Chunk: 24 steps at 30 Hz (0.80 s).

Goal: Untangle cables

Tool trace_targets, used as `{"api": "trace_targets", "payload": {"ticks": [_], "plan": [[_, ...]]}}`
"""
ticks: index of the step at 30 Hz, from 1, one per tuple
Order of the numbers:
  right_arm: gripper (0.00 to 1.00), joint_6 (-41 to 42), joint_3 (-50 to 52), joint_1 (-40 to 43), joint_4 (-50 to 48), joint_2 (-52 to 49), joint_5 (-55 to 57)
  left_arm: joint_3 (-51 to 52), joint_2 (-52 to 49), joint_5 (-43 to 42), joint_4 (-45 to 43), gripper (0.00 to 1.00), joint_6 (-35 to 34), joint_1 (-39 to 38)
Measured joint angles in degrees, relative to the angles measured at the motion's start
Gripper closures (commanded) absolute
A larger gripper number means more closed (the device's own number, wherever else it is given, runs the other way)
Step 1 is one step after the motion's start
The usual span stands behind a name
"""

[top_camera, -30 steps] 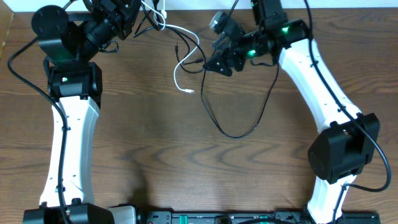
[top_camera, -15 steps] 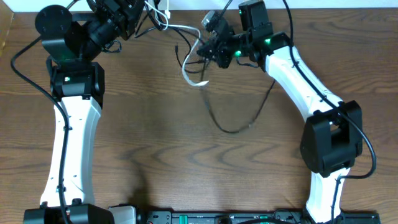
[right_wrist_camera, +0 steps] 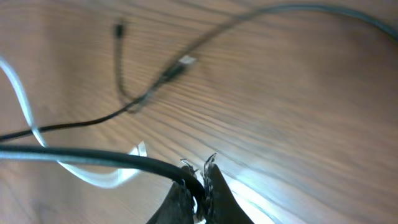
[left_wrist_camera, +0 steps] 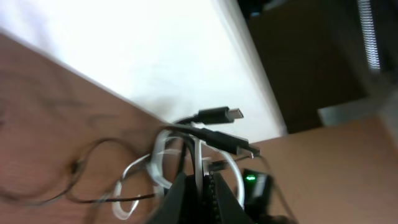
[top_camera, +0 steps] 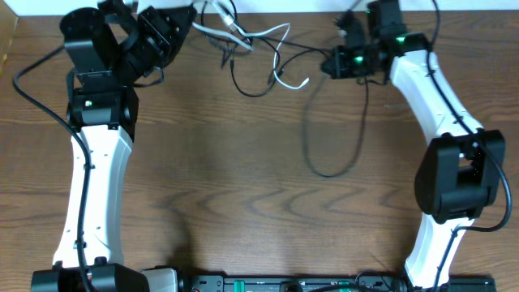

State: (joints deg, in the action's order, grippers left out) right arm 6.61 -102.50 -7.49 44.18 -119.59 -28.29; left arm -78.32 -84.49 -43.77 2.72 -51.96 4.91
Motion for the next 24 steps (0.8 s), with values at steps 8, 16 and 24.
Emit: {"api": "trace_targets", "payload": {"ticks": [8,16,24], "plan": [[0.99,2.1,0.0,10.2,6.5,0.0,8.3,0.0,0.3,4.4,0.5,0.92,7.3,2.8],[0.99,-1.2,0.0,11.9,7.5,0.0,4.7,0.0,0.3,5.2,5.3,0.93,11.6,2.7],[0.99,-6.6,0.0,5.0,8.0,0.0,-2.5,-0.1,0.1,5.4,12.0,0.92,20.3,-0.4]]}}
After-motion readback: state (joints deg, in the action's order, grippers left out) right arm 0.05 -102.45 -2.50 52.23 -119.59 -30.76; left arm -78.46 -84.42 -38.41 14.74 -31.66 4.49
